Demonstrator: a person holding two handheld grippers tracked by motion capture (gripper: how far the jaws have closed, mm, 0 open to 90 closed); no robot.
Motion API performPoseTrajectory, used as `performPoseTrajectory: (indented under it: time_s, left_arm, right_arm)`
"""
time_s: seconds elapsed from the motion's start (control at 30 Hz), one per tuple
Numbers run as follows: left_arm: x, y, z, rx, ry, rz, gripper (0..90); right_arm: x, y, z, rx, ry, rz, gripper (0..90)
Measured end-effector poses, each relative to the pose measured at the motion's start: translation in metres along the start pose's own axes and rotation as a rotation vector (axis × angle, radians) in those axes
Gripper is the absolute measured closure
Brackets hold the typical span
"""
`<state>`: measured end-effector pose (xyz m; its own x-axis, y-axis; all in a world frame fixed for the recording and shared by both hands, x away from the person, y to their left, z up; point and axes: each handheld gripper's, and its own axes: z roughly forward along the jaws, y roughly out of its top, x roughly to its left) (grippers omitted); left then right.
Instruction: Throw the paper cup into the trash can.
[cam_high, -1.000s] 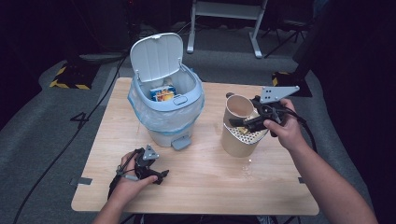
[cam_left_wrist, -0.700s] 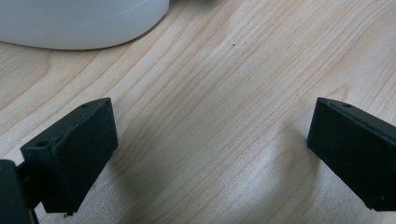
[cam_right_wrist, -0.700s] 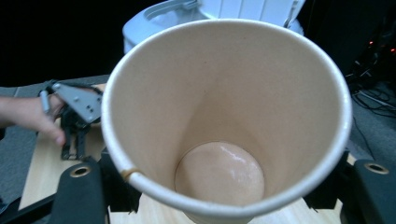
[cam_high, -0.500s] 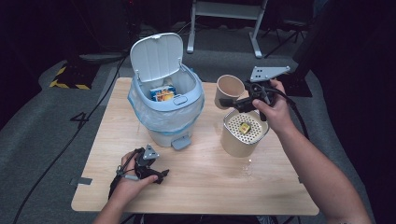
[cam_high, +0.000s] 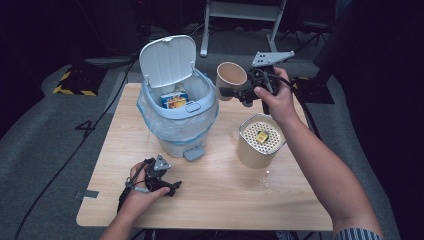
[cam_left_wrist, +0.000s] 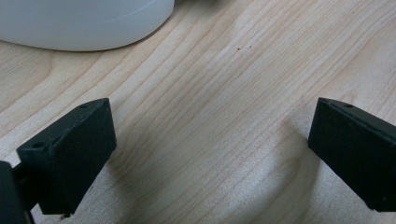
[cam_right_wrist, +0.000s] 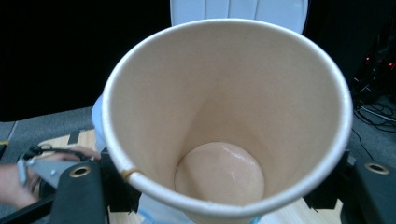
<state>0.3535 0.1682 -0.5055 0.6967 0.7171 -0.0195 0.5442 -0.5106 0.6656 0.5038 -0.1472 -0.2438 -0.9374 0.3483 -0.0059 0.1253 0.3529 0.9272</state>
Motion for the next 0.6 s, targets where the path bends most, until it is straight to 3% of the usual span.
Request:
performPoseTrajectory:
  time_s: [0.6]
  left_arm:
    - [0.0, 0.0, 0.001, 0.001, -0.001, -0.007, 0.8]
  right_arm:
    - [-0.001, 0.023, 0.064, 0.01, -0.003, 0.035, 29.7]
